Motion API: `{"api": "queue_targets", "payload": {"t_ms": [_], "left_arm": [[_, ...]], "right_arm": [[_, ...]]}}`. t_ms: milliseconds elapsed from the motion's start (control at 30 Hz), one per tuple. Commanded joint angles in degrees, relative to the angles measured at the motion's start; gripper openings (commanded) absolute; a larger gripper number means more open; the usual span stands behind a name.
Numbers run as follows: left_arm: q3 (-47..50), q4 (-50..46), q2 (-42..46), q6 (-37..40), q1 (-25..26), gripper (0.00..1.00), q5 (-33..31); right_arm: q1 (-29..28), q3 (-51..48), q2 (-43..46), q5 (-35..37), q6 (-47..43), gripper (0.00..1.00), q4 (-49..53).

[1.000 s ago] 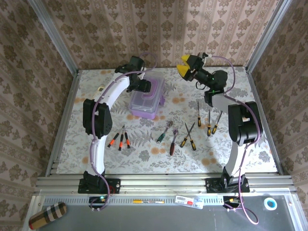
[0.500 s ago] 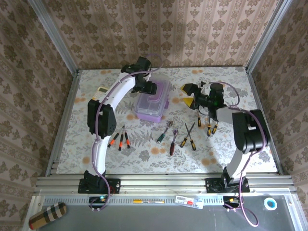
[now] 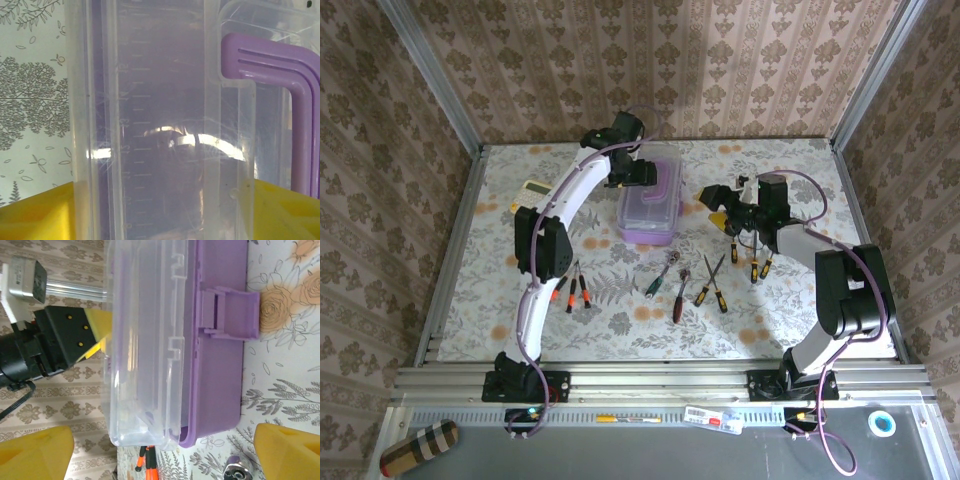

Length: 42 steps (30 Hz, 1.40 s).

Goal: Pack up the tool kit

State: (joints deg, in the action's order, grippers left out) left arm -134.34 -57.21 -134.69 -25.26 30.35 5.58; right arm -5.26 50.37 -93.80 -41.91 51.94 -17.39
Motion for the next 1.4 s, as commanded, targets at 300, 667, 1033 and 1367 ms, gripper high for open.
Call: {"api": "queue_targets", "payload": {"t_ms": [300, 667, 1033, 1367], "left_arm": [[4.4, 5.5, 2.3, -6.9, -0.6, 0.55, 9.4], [8.9, 12.1, 4.8, -10.7, -1.3, 0.55, 12.0], [12.5, 16.1, 7.5, -11.7, -1.2, 0.57, 13.6], [15.2, 19.2, 10.4, -10.3, -1.4, 0.7, 17.6]], "right_arm": [[-2.5, 6.8, -2.5, -2.1, -2.1, 0.94, 3.4], [-5.2, 13.0, -8.3, -1.9, -0.4, 0.94, 3.7], [-6.6, 13.1, -8.4, -2.3, 1.4, 0.92, 0.8], [-6.5, 14.2, -7.8, -2.6, 2.2, 0.91, -0.7]]}}
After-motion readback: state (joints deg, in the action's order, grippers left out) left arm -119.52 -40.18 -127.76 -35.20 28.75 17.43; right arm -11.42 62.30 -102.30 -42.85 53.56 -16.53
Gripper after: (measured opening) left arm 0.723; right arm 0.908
